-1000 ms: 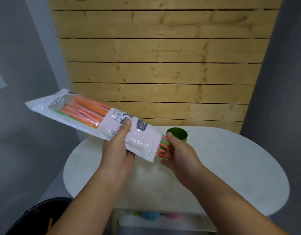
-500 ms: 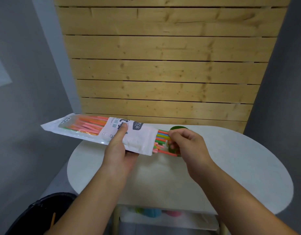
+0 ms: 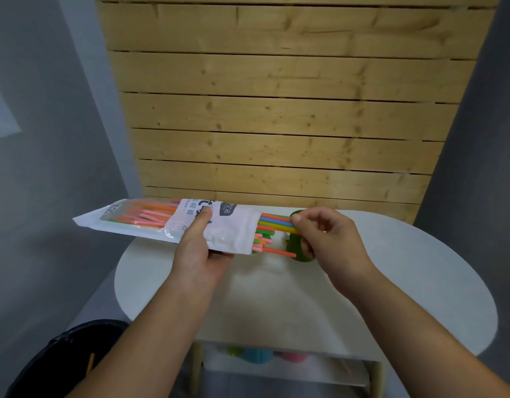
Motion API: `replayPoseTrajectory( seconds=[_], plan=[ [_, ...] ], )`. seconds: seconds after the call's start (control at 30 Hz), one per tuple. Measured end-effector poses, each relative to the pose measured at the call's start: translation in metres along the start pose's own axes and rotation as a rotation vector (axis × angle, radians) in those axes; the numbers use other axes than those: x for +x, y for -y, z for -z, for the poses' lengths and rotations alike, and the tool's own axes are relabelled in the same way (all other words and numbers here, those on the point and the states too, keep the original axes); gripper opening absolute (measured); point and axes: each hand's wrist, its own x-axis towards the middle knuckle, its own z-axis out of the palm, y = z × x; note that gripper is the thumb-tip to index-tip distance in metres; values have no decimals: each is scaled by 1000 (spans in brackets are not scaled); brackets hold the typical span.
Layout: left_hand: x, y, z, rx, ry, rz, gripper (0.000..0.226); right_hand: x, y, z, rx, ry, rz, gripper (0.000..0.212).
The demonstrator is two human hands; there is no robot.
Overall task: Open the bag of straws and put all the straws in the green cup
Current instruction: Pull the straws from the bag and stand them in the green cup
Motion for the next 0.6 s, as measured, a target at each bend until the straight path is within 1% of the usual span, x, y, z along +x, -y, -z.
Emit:
replayPoseTrajectory(
  seconds=[0.07,0.13,0.17,0.23,0.3,0.33,0.4,0.47,0.53,0.57,0.6],
  plan=[
    [1,-2,1,-10,2,1,45,2,0,5,119,-6,-45,12],
    [2,-2,1,-14,6,10,42,3,-1,6,299,25,-129,18],
    [1,-1,1,-22,4,13,40,2,-3,5,373,47,-167,26],
    [1,0,-1,-41,-4,14,35,0,-9,-3,476,87,-215,48],
    [2,1,-2,-52,-2,9,26,-3,-17,-12,457,109,-250,64],
    [2,1,-2,-55,-1,8,23,-6,-20,-17,404,118,-260,67],
    [2,2,-2,-57,4,13,24,-11,-20,-25,338,133,-267,63],
    [0,5,-2,-64,14,22,30,-8,-18,-29,361,135,-266,49],
    [-1,8,-2,-69,10,29,31,-4,-12,-32,401,84,-247,33],
    [-1,8,-2,-74,3,30,29,-1,-11,-33,394,46,-234,30],
    [0,9,-2,-78,-4,30,28,1,-12,-34,372,8,-224,33]
  ],
)
